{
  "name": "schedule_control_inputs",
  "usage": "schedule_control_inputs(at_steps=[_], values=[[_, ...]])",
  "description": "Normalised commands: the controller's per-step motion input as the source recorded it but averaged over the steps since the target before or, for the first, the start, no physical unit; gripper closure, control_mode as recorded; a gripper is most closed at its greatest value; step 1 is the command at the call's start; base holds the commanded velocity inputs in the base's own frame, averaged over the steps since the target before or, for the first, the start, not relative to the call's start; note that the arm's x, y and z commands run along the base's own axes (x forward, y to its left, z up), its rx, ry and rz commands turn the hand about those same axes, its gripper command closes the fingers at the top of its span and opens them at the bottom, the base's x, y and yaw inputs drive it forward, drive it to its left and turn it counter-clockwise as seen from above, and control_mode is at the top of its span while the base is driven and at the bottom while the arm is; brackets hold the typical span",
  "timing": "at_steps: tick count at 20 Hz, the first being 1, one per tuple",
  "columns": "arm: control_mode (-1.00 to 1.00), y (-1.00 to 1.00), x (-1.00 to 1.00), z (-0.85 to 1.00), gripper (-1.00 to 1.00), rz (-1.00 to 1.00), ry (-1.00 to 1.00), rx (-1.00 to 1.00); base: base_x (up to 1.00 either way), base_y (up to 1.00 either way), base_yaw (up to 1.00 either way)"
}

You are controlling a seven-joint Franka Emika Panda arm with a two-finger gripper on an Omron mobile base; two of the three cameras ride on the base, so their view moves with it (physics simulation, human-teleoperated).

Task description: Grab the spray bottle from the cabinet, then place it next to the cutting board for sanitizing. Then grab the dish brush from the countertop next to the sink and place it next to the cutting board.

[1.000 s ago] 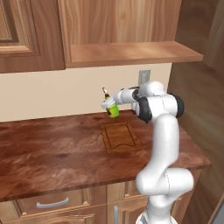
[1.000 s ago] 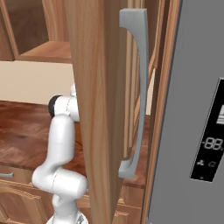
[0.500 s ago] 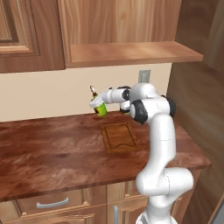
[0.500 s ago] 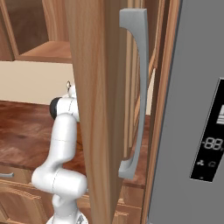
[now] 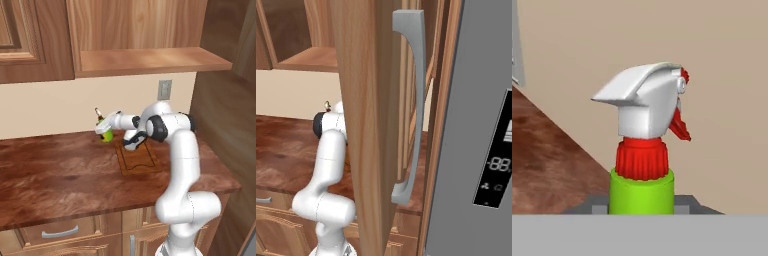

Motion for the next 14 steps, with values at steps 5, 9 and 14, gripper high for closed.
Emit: schedule_control_inputs(at_steps=[5, 9, 14], values=[[-1.00, -0.04, -0.03, -0.97, 1.00, 0.30, -0.27, 0.01, 0.00, 0.00, 0.00], [-1.00, -0.34, -0.15, -0.78, -1.00, 0.31, -0.33, 0.00, 0.00, 0.00, 0.00], [-1.00, -0.94, -0.15, -0.59, -1.00, 0.29, -0.23, 0.12, 0.00, 0.00, 0.00]])
